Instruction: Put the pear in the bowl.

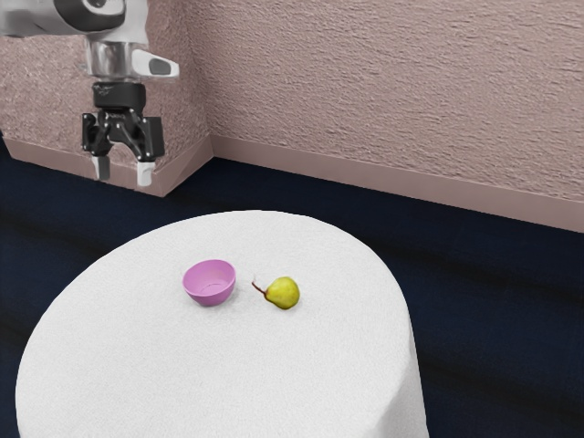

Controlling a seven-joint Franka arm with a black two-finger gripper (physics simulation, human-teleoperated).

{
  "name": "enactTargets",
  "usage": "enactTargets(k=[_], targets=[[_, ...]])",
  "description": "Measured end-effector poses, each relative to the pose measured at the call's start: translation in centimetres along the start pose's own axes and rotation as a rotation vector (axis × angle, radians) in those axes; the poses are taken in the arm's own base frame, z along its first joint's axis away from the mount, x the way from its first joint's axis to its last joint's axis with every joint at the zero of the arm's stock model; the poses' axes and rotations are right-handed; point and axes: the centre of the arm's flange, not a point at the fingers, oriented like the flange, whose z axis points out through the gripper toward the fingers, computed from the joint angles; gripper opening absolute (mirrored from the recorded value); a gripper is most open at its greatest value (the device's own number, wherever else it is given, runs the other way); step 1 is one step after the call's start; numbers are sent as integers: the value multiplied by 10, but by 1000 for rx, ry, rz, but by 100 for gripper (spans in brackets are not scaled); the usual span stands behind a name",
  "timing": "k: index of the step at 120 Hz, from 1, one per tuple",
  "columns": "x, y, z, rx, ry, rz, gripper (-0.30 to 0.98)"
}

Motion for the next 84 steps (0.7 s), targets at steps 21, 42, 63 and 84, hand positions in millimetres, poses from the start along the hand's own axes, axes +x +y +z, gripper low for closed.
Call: enactTargets(k=[21,42,63,84], targets=[[42,-2,-9,34,223,-7,67],[100,22,26,17,234,-87,67],[161,54,97,-27,176,-261,67],[201,109,150,-33,181,-474,67]])
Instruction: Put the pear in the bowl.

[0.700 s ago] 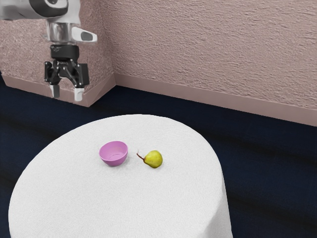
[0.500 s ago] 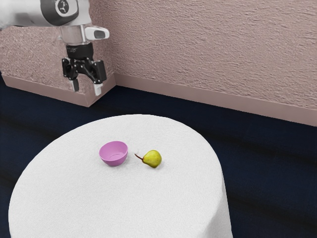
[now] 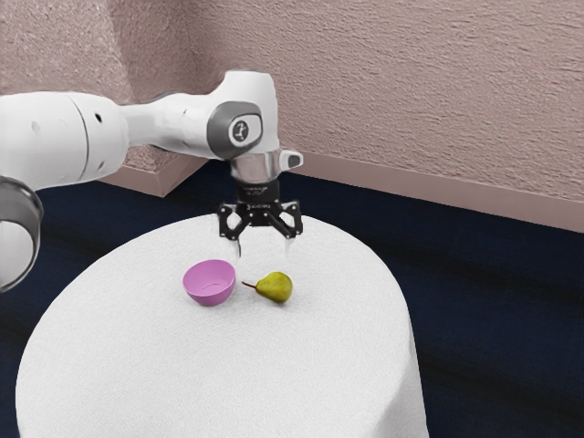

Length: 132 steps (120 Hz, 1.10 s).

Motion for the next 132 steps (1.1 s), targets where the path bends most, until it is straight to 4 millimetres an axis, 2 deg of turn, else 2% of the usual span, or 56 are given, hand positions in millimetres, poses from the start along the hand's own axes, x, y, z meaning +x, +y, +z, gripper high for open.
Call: enactTargets(k=[15,24,42,60,82,102,132], targets=[[9,15,19,-22,33,-215,67],[13,19,21,-51,62,-335,67],[27,3,52,-73,84,-569,67],[45,-7,57,-135,145,-744,67],[62,-11,81,-146,173,-890,67],[58,-18,98,-138,159,-994,67],[57,-17,107,-143,151,-1099,67]])
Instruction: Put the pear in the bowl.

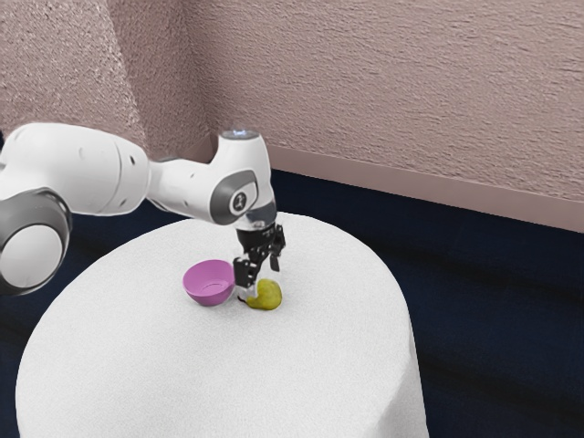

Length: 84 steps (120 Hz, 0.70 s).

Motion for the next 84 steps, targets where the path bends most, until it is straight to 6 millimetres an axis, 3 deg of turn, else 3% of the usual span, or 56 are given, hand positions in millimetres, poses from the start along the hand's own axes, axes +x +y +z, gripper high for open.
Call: enactTargets(k=[50,84], targets=[[-4,-15,19,42,-2,-104,64],[-10,-15,20,41,-5,-131,51]])
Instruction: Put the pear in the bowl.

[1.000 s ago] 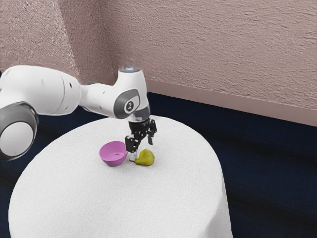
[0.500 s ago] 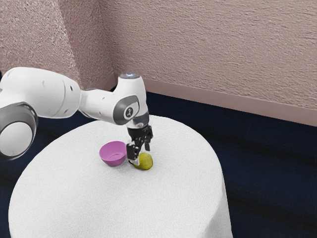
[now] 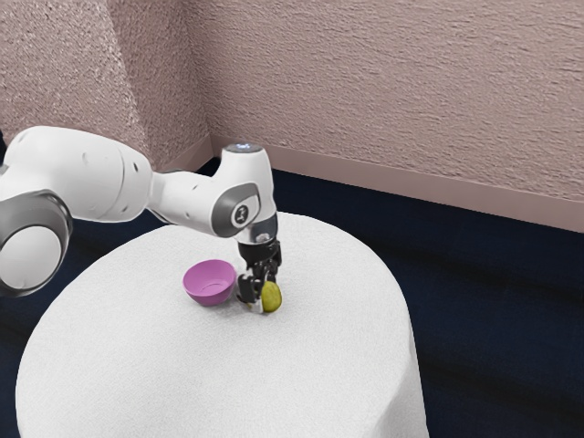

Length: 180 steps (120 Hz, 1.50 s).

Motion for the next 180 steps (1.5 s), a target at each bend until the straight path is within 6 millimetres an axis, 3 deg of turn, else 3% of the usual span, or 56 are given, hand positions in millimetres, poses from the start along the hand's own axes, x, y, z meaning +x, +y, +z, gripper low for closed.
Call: enactTargets(k=[36,64,72,84,96,109,132,164,172,180], targets=[[-6,-1,-4,-8,-6,-13,39],[-14,-7,-51,-63,-23,-5,27],[-2,-7,-69,-85,-30,-22,24],[38,-3,-91,-104,-36,-83,25],[81,-6,-90,-87,-35,-150,23],[103,-7,-83,-68,-32,-185,21],[118,-7,-68,-38,-28,-209,22],[122,-6,-62,-31,-24,-211,50],[120,-6,-68,-38,-24,-202,55],[115,-10,-93,-67,-30,-173,58]])
